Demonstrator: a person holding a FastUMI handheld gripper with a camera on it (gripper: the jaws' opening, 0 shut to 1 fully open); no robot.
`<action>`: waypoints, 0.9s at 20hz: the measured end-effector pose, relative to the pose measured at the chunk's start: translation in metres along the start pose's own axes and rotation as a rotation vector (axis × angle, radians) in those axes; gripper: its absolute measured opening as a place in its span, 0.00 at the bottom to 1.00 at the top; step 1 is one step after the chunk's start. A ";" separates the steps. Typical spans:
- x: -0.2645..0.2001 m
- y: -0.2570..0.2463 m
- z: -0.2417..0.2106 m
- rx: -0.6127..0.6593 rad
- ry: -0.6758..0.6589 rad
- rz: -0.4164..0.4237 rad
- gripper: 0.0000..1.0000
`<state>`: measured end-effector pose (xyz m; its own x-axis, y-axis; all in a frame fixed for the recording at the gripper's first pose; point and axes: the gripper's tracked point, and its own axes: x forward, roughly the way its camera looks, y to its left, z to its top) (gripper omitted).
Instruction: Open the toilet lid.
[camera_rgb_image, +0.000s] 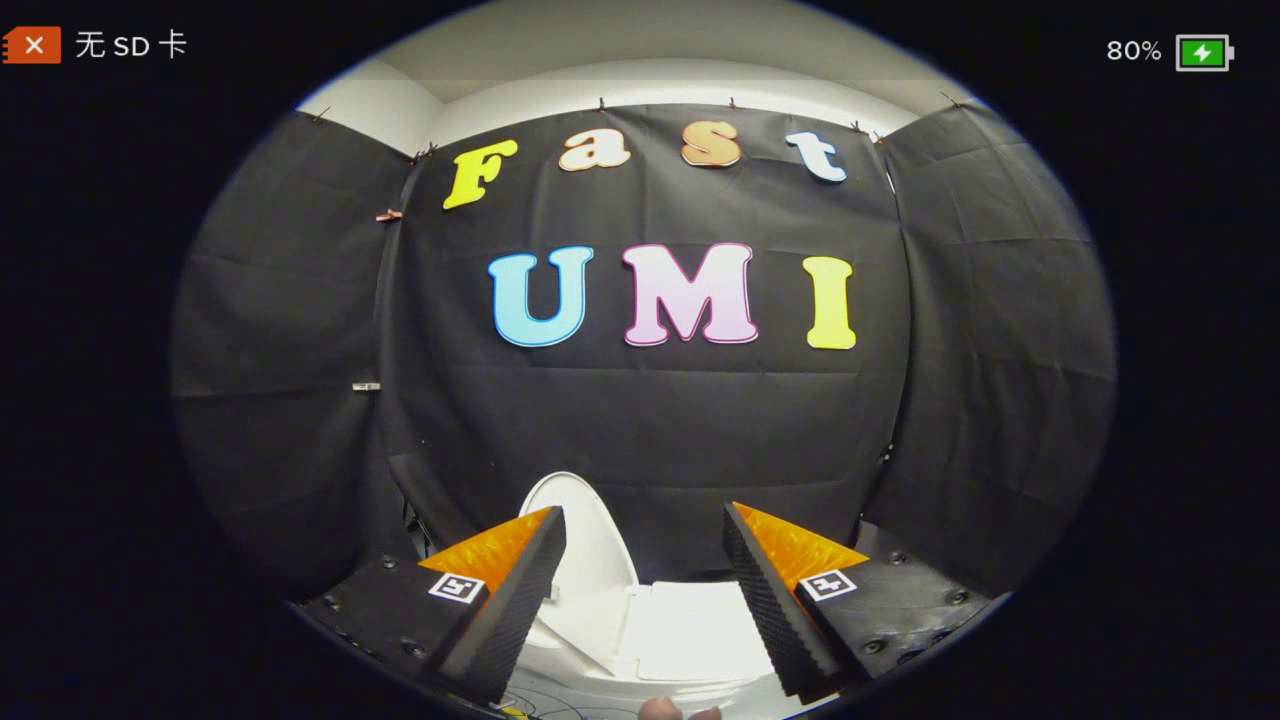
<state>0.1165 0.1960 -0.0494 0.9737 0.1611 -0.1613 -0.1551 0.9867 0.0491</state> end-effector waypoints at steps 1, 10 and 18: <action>-0.005 -0.008 0.003 0.003 -0.005 -0.003 0.98; -0.059 -0.084 0.014 0.002 -0.057 -0.077 0.98; -0.096 -0.110 0.010 -0.017 -0.076 -0.096 0.98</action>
<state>0.0423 0.0714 -0.0291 0.9939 0.0639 -0.0895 -0.0623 0.9979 0.0197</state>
